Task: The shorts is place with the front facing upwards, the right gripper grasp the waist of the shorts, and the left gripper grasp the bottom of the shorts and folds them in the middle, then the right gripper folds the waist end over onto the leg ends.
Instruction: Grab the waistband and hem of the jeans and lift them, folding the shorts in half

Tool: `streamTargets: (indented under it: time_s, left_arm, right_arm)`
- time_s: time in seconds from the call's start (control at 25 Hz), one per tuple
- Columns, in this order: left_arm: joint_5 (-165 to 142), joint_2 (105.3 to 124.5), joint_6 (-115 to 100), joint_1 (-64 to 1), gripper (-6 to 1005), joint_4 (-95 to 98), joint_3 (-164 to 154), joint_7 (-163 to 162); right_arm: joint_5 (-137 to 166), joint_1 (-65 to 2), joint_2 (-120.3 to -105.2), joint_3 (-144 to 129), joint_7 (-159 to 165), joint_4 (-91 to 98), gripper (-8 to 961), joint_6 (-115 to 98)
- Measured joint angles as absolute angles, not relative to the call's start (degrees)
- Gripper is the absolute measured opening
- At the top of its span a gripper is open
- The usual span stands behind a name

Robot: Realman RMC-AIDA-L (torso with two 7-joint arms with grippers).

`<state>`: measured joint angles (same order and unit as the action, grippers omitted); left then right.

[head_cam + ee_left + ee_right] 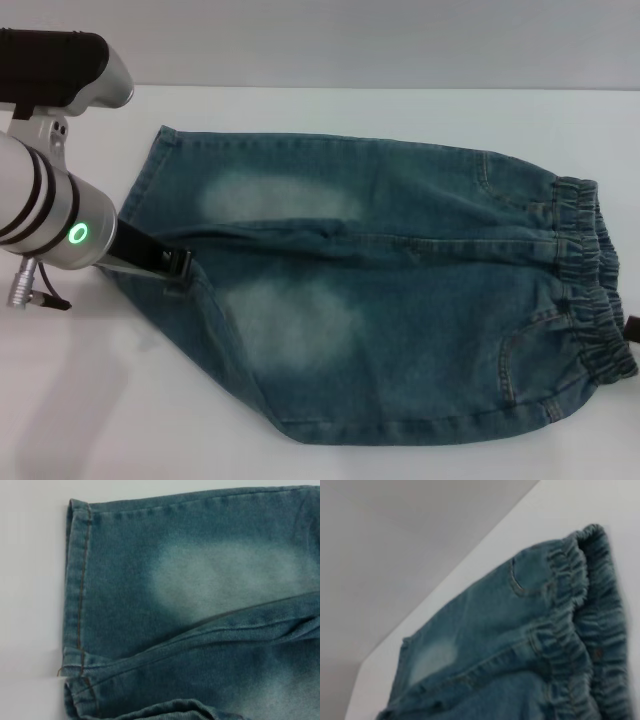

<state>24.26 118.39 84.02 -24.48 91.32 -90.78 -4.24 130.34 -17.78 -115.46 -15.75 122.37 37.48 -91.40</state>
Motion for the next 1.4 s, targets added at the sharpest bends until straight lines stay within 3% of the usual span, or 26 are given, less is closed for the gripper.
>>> streamTargets:
  time_s: [0.44, 0.72, 1.0, 1.4]
  left_arm:
    - [24.26, 118.26, 84.02, -24.54, 72, 91.26, -90.79, -4.20]
    - [24.26, 118.20, 84.25, -24.40, 73, 91.23, -90.79, -3.96]
    - [24.26, 118.21, 84.08, -24.33, 74, 91.14, -90.79, -3.78]
    - [24.26, 118.21, 83.95, -24.58, 75, 90.92, -90.70, -3.68]
  right_arm:
    - [132.30, -17.35, -115.39, -15.63, 123.62, 37.38, 109, -90.44]
    - [132.28, -17.58, -115.24, -15.64, 123.98, 37.28, 531, -90.04]
    - [132.10, -17.87, -115.09, -15.70, 124.28, 37.28, 663, -89.94]
    - [132.18, -19.27, -114.95, -16.15, 123.33, 34.79, 663, -89.06]
